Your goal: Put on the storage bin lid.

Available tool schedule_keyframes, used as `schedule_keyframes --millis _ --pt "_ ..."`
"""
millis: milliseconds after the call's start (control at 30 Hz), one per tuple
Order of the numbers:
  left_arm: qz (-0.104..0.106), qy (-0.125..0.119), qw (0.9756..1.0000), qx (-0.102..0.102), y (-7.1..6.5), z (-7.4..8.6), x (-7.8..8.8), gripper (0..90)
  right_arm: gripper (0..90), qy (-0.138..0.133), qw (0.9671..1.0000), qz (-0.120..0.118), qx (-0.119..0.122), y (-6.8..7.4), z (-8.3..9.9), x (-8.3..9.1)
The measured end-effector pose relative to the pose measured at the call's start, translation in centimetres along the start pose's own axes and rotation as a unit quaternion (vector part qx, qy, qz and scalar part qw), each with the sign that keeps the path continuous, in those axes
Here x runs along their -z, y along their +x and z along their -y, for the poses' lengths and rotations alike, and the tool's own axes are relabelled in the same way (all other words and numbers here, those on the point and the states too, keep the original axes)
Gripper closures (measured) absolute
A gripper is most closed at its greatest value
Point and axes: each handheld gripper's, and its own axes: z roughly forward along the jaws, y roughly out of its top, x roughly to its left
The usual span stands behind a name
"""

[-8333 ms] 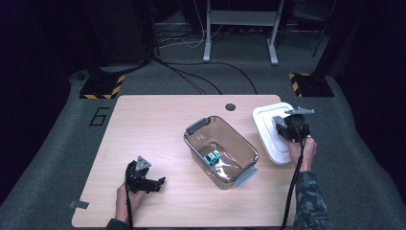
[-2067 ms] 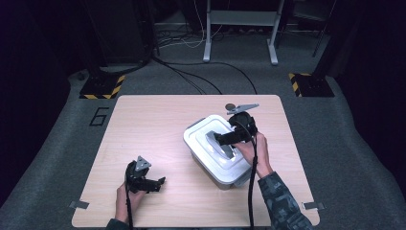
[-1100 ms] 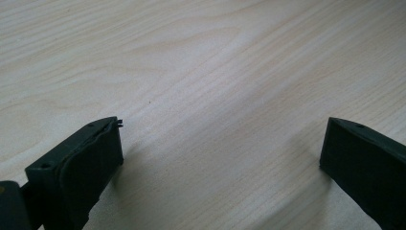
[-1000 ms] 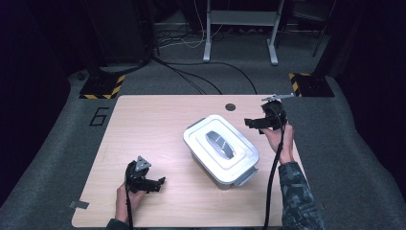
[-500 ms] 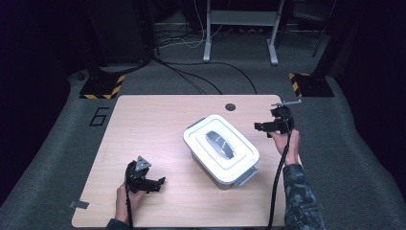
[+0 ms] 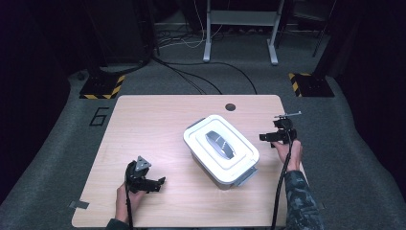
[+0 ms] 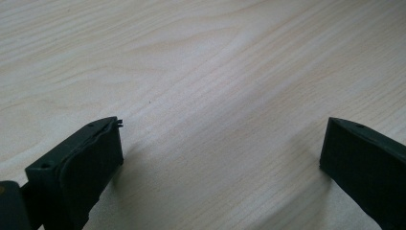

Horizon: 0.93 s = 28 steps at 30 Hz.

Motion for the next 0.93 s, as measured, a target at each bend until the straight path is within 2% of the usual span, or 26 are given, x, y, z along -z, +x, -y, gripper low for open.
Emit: schedule_keyframes --millis 33,267,400,433,500,600,733,833,933 --pt "0.0 -0.001 1.0 0.001 0.0 0.0 0.0 0.3 5.7 0.003 1.0 0.003 -0.007 -0.1 0.4 -0.3" --pt "0.0 -0.001 1.0 0.001 0.0 0.0 0.0 0.3 5.6 0.009 0.9999 0.002 -0.009 -0.6 2.3 -1.5" --pt "0.0 -0.001 1.0 0.001 0.0 0.0 0.0 0.3 5.5 0.002 0.9998 0.004 -0.019 -0.7 3.7 -2.4" --pt "0.0 -0.001 1.0 0.001 0.0 0.0 0.0 0.3 5.4 -0.001 0.9999 0.003 -0.013 -0.8 4.1 -2.6" --pt "0.0 -0.001 1.0 0.0 0.0 0.0 0.0 0.3 4.5 -0.008 0.9998 0.008 -0.017 -0.6 4.7 -2.9" --pt "0.0 0.0 1.0 0.0 0.0 0.0 0.0 0.3 3.8 -0.027 0.9995 0.016 0.001 -0.4 5.1 -3.1" --pt "0.0 -0.001 1.0 0.001 0.0 0.0 0.0 0.3 0.0 -0.039 0.9976 0.049 0.032 0.4 5.7 -3.6" --pt "0.0 -0.001 1.0 0.001 0.0 0.0 0.0 0.3 0.0 -0.068 0.9962 0.048 0.027 0.5 6.3 -3.7" --pt "0.0 0.001 1.0 -0.001 0.0 0.0 0.0 0.3 0.0 -0.077 0.9953 0.05 0.03 0.5 6.6 -3.7"
